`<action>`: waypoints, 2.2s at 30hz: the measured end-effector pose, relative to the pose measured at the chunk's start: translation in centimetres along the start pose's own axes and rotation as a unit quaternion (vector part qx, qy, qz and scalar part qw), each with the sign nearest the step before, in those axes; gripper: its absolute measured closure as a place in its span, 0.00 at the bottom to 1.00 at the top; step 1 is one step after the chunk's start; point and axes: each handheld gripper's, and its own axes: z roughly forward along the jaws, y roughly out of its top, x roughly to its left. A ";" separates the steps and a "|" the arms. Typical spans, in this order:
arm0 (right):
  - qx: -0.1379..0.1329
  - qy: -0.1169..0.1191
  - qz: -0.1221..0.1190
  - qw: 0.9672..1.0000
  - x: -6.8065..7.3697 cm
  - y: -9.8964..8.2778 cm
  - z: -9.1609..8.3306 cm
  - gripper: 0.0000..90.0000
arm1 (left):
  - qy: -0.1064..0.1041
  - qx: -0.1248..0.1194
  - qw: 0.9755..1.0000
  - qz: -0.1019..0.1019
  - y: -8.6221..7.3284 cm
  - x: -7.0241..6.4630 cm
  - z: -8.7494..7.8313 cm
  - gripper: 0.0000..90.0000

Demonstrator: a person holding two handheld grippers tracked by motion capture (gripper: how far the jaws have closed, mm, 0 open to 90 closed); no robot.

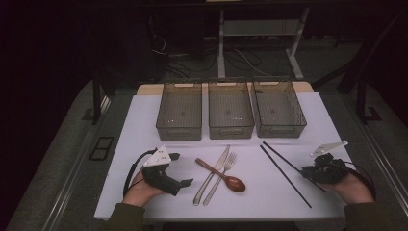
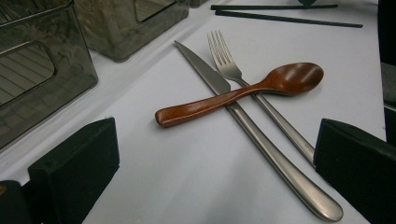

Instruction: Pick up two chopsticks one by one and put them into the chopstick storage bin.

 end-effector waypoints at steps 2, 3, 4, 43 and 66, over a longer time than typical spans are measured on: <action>0.010 0.001 -0.005 1.000 -0.1 0.7 0.1 0.85 | -0.001 0.001 1.000 0.001 0.0 -0.1 0.0 0.00; 0.014 0.004 -0.006 1.000 -0.2 1.0 0.3 0.85 | 0.000 0.001 1.000 0.002 0.0 -0.1 0.0 0.00; 0.022 0.007 -0.005 1.000 -0.2 1.4 0.4 0.85 | 0.000 0.000 1.000 0.002 0.0 -0.1 0.1 0.00; 0.092 0.001 -0.051 0.994 0.0 4.3 2.6 0.96 | -0.001 0.004 1.000 0.005 0.0 -0.2 0.2 0.00; -0.027 0.048 0.004 0.998 -2.3 1.9 -1.1 0.96 | -0.002 0.007 1.000 0.009 0.0 -0.3 0.3 0.00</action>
